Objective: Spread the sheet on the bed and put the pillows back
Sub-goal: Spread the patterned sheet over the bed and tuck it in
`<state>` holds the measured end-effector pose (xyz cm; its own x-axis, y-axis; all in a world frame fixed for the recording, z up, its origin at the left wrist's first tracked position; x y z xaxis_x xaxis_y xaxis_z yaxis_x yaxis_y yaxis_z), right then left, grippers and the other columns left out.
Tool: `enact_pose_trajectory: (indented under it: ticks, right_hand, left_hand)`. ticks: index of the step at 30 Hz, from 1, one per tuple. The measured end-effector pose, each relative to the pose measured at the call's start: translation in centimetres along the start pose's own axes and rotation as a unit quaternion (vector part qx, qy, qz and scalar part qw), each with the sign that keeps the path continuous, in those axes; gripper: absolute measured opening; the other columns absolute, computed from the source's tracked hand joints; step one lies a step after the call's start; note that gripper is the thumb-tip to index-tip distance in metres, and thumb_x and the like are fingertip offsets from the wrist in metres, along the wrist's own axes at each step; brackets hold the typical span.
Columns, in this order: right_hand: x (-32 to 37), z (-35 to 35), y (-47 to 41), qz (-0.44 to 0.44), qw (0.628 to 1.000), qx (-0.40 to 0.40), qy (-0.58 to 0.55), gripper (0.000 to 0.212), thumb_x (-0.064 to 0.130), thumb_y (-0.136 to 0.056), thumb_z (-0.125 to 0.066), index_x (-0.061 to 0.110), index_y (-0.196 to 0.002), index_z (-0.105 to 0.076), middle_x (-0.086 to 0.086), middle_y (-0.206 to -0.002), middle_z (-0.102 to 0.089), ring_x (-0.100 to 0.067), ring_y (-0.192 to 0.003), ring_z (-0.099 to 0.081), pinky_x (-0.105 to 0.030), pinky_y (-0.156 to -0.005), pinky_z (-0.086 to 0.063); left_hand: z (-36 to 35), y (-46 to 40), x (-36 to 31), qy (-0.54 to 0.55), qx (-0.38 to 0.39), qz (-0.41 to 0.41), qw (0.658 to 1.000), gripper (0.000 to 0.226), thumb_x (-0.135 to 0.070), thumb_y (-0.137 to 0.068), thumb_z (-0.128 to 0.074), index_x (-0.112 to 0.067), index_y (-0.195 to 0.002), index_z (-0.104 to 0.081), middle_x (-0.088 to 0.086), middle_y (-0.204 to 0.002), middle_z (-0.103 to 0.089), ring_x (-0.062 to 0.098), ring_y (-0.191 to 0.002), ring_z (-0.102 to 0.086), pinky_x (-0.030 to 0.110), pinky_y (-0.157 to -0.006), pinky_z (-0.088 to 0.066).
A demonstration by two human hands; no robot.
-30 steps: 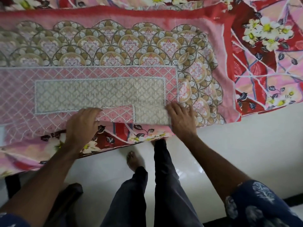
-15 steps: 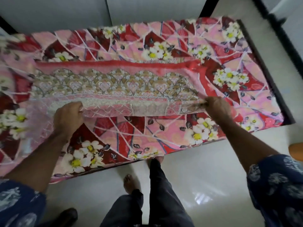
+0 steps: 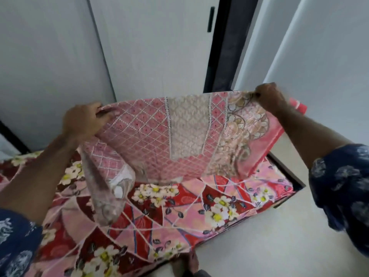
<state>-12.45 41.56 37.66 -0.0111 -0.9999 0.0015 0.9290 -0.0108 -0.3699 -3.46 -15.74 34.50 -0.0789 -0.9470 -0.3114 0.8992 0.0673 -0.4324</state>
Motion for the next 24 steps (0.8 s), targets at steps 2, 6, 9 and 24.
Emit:
enact_pose_trajectory:
  ticks: [2,6,9,24]
  right_hand:
    - [-3.3,1.9,-1.6,0.004,0.999,-0.032,0.026,0.023,0.019,-0.091,-0.063,0.014,-0.069,-0.061,-0.017,-0.071,-0.064,-0.038,-0.069,-0.067,-0.051,-0.073,-0.060]
    - [-9.8,2.8,-5.3,-0.010,0.996,-0.054,0.070,0.031,0.038,-0.086,-0.053,0.019,-0.063,-0.045,-0.008,-0.062,-0.057,-0.031,-0.058,-0.062,-0.047,-0.069,-0.061]
    - [-11.3,3.5,-5.5,-0.029,0.996,-0.045,0.069,0.038,0.040,-0.090,-0.055,0.008,-0.072,-0.066,-0.003,-0.060,-0.050,-0.026,-0.057,-0.055,-0.038,-0.066,-0.058]
    - [-9.1,-15.3,-23.9,0.064,0.993,0.095,-0.026,0.023,0.021,-0.092,-0.054,0.005,-0.095,-0.070,-0.018,-0.094,-0.068,-0.036,-0.088,-0.067,-0.050,-0.081,-0.056]
  left_hand:
    - [-0.3,-0.8,-2.6,0.073,0.064,-0.006,0.995,0.083,-0.094,-0.068,-0.049,-0.015,-0.083,-0.068,0.014,-0.075,-0.070,0.030,-0.069,-0.067,0.039,-0.063,-0.049]
    - [-3.4,-1.7,-8.1,0.182,0.274,0.014,0.944,0.094,-0.104,-0.025,-0.057,-0.030,-0.082,-0.065,-0.018,-0.081,-0.064,0.001,-0.076,-0.059,0.021,-0.065,-0.045]
    - [-7.5,-2.7,-10.4,0.152,0.385,0.018,0.910,0.098,-0.082,-0.034,-0.083,-0.023,-0.110,-0.067,-0.006,-0.104,-0.071,0.015,-0.098,-0.068,0.023,-0.082,-0.049]
    - [-26.4,-4.5,-9.6,0.074,0.343,0.169,0.921,0.071,-0.023,-0.083,-0.082,-0.010,-0.145,-0.049,0.013,-0.111,-0.070,0.022,-0.082,-0.068,0.033,-0.076,-0.054]
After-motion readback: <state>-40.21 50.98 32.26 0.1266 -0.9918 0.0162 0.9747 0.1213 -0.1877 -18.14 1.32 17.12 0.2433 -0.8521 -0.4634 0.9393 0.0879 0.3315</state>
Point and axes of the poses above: each hand's wrist, its own y-axis away from the middle knuckle, its own z-axis out of the back of the hand, x = y × z, the point moved 6 cm from there along -y, towards the middle knuckle
